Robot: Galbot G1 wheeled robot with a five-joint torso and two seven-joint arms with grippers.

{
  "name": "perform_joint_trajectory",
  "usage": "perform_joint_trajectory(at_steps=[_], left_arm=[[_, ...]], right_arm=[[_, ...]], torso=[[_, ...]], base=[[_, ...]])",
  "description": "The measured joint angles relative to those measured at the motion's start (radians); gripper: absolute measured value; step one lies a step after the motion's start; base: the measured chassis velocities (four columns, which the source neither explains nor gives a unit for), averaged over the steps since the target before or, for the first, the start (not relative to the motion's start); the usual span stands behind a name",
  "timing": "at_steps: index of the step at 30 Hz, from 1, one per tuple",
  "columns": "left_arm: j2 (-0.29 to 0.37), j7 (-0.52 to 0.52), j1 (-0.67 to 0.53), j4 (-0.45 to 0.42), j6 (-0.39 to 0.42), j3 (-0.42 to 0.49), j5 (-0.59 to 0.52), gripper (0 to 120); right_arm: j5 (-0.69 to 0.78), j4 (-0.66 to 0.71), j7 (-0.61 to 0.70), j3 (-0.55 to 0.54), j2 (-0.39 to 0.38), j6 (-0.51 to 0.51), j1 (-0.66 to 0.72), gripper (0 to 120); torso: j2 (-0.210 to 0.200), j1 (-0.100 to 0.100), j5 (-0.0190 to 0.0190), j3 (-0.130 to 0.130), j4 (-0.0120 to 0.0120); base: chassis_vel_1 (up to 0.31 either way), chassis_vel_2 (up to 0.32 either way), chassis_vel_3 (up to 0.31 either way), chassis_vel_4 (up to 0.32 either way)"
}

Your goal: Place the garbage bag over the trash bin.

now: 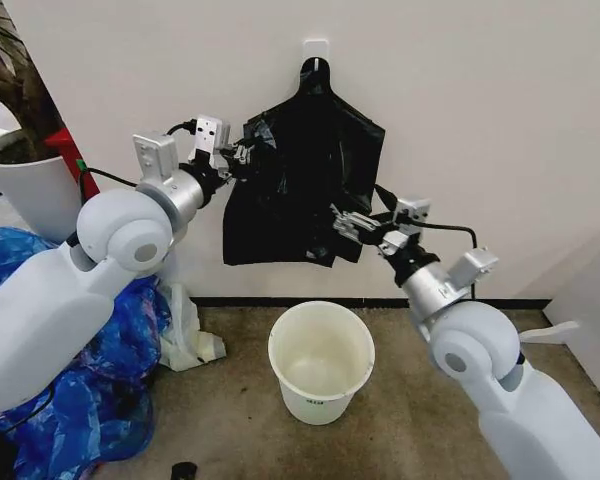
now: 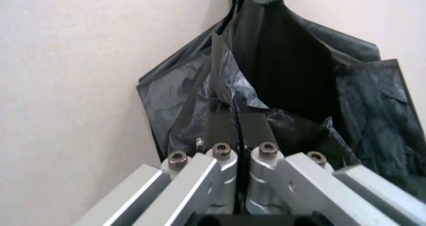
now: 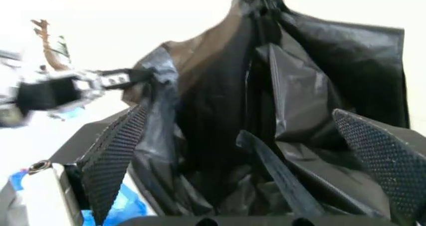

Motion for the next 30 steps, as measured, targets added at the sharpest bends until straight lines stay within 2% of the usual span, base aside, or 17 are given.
perform_joint_trajectory(at_steps=[13, 20, 24, 26, 30], left_arm=[[0.038, -0.003, 0.063, -0.045, 0.013, -0.067, -0.043, 0], [0.040, -0.002, 0.063, -0.058, 0.013, -0.075, -0.047, 0], [0.041, 0.000, 0.062, -0.066, 0.013, -0.076, -0.050, 0], [0.041, 0.000, 0.062, -0.068, 0.013, -0.077, -0.051, 0], [0.049, 0.004, 0.066, -0.076, 0.011, -0.084, -0.052, 0]], right_arm=[[-0.036, -0.141, 0.100, -0.108, 0.035, -0.027, 0.170, 100], [-0.044, -0.192, 0.143, -0.133, 0.051, -0.040, 0.206, 99], [-0.052, -0.215, 0.166, -0.137, 0.059, -0.041, 0.216, 84], [-0.052, -0.217, 0.169, -0.137, 0.059, -0.040, 0.217, 80], [-0.048, -0.223, 0.174, -0.131, 0.058, -0.038, 0.218, 62]], torso=[[0.000, 0.000, -0.0001, 0.000, 0.0004], [0.000, 0.000, 0.0000, 0.000, 0.0000], [0.000, 0.000, 0.0000, 0.000, 0.0000], [0.000, 0.000, 0.0000, 0.000, 0.0000], [0.000, 0.000, 0.0002, 0.000, 0.0000]], base=[[0.000, 0.000, 0.000, 0.000], [0.000, 0.000, 0.000, 0.000], [0.000, 0.000, 0.000, 0.000], [0.000, 0.000, 0.000, 0.000], [0.000, 0.000, 0.000, 0.000]])
